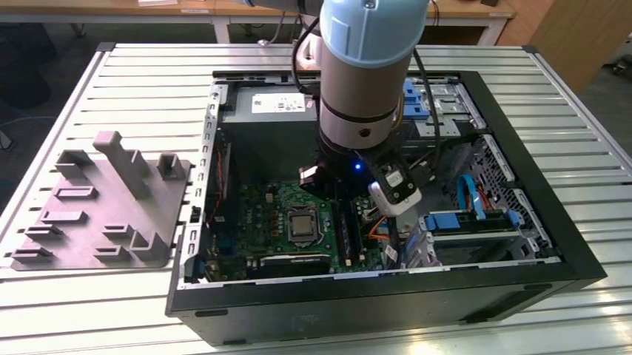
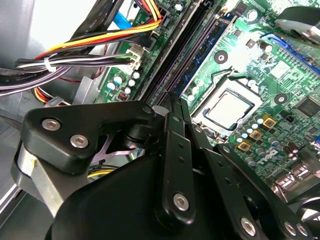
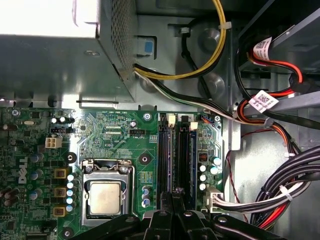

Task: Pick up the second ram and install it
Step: 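Insert the second ram into the second slot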

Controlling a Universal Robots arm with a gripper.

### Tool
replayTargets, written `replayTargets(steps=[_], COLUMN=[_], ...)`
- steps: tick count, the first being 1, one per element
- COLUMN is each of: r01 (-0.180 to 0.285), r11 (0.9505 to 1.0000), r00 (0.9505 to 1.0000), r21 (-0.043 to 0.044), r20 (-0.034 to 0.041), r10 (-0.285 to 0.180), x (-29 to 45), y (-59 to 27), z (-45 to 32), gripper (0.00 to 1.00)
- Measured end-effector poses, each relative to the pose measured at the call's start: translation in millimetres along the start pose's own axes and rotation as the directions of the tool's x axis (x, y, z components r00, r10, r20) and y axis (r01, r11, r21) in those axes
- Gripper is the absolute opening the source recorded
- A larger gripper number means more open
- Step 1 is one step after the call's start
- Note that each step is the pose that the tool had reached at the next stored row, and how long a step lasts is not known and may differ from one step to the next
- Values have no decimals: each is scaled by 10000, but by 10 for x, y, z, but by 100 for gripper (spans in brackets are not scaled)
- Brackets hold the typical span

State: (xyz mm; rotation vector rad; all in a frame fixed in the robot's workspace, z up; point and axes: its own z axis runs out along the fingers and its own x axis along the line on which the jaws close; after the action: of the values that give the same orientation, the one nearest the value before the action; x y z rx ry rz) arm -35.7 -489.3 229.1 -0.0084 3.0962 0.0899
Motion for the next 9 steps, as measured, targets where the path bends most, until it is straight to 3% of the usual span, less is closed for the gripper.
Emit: replayTargets(steps=[9], r01=[0], r11=[10000], r00=[10000], r21=[0], r20=[1], r10=[0], x=[0], y=[0], z=[-3], gripper=[11])
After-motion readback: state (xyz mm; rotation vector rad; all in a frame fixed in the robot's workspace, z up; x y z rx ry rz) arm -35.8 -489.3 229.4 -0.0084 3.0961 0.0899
